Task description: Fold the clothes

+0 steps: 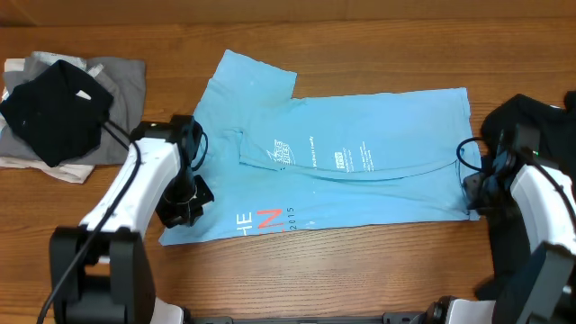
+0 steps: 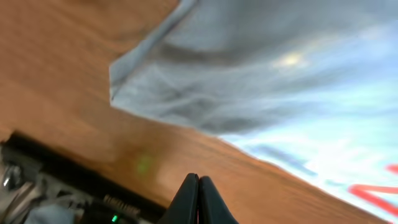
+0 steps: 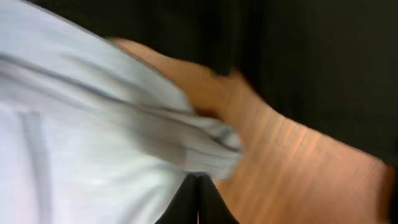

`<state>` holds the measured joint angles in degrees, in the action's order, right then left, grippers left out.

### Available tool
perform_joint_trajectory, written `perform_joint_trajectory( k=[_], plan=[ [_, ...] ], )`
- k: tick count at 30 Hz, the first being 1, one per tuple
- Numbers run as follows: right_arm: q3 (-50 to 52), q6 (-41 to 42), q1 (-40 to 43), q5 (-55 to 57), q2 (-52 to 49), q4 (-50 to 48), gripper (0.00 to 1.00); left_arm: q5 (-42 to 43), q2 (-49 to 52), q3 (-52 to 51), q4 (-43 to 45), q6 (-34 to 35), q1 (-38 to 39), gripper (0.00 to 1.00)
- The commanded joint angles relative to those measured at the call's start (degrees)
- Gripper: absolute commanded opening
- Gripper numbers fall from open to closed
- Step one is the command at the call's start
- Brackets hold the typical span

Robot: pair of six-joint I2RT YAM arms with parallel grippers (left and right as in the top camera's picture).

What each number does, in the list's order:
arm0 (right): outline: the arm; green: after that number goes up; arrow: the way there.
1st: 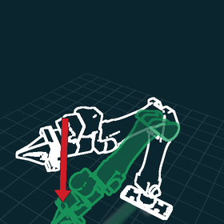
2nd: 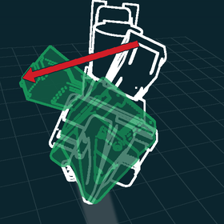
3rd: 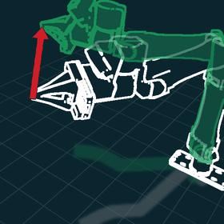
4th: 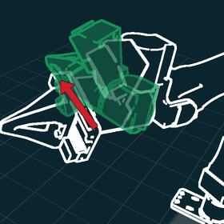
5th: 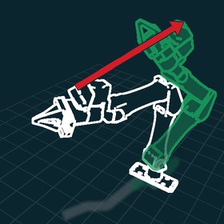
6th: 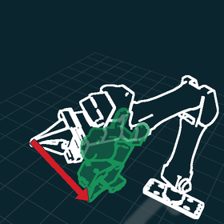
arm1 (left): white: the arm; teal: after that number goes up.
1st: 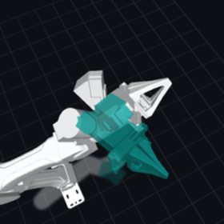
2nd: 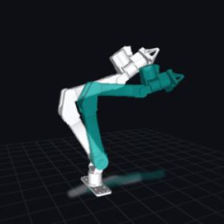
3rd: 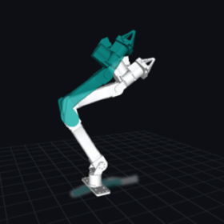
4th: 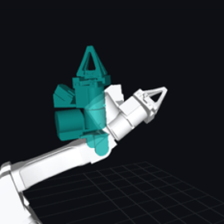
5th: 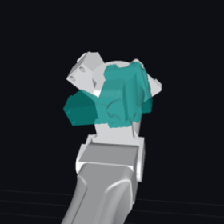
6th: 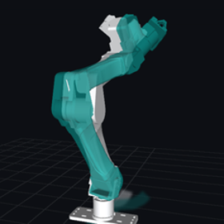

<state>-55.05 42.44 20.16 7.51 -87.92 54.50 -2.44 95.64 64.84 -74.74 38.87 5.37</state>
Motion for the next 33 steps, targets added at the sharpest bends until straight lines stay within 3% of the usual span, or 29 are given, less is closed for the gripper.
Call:
perform_joint_trajectory(
  k=[1, 5, 20, 25, 33],
  plan=[
    [-0.09, -12.22, -0.52, -10.62, 4.17, -5.01, 0.04, 0.66, -2.71, -0.22, 3.32, -3.74, -0.46, 0.05],
    [-0.09, -18.93, -1.79, -20.59, 3.48, -7.76, 0.04, 9.33, -2.40, -0.22, 8.50, -12.90, -0.44, 0.04],
    [-0.07, -18.45, -2.47, -16.83, -6.14, -7.58, 0.04, 11.23, 7.26, -0.24, 11.65, -13.22, 0.68, 0.04],
    [-0.07, -16.59, -2.43, -11.04, -7.08, -7.78, 0.04, 11.30, 10.16, -0.24, 12.00, -12.92, 1.73, 0.04],
    [-0.07, -14.53, -2.43, -12.09, -12.00, -9.68, 0.04, 11.19, 12.85, -0.24, 12.44, -12.92, 1.77, 0.04]
  ],
)
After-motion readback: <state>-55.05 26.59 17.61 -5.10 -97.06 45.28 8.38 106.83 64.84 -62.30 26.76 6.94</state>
